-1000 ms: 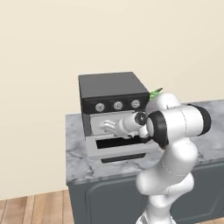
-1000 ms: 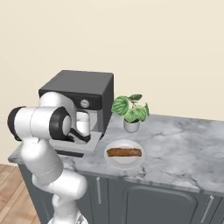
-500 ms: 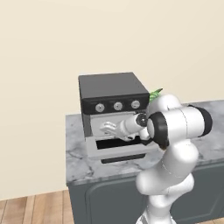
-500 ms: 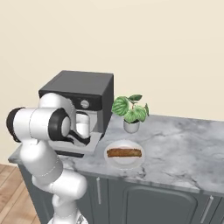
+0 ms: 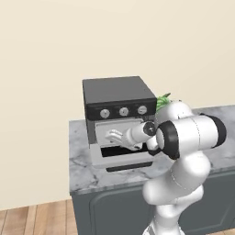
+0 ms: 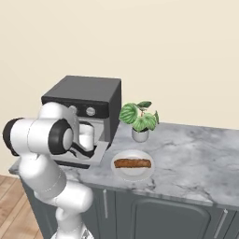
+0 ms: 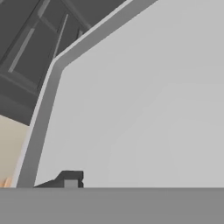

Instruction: Pull the toaster oven rack outwards. Pick up the baguette from the plate and place it on the toaster oven rack. Close the toaster oven door fully and set the temperature to the lowest setting.

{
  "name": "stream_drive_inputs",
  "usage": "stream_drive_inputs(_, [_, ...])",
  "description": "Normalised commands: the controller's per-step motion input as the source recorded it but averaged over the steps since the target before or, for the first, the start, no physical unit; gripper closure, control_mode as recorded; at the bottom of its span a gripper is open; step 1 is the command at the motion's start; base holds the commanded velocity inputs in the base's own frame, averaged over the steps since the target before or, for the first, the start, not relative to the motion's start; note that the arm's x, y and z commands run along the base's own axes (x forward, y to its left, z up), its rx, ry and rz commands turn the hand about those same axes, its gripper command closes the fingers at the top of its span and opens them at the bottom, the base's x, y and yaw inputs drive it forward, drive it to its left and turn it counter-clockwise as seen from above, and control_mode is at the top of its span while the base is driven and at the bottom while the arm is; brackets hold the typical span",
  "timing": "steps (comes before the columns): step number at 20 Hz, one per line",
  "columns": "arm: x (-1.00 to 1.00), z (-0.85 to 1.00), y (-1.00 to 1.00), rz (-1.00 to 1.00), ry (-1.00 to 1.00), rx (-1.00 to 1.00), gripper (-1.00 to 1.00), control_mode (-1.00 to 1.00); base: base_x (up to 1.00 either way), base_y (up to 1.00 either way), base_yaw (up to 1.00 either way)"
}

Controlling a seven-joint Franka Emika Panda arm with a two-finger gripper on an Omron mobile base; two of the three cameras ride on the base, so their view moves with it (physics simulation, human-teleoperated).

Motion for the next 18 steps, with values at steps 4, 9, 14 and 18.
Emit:
stream_drive_inputs(4, [-1.0, 0.42, 0.03, -0.04, 0.4, -0.07, 1.0, -1.0, 0.0, 0.0, 0.0])
stream_drive_inputs(9, [-1.0, 0.61, 0.02, -0.05, 0.38, -0.08, 1.0, -1.0, 0.0, 0.0, 0.0])
stream_drive_inputs(14, [-1.0, 0.75, 0.24, 0.0, 0.48, -0.24, 1.0, -1.0, 0.0, 0.0, 0.0])
stream_drive_inputs(18, [-1.0, 0.77, 0.24, 0.0, 0.47, -0.28, 1.0, -1.0, 0.0, 0.0, 0.0])
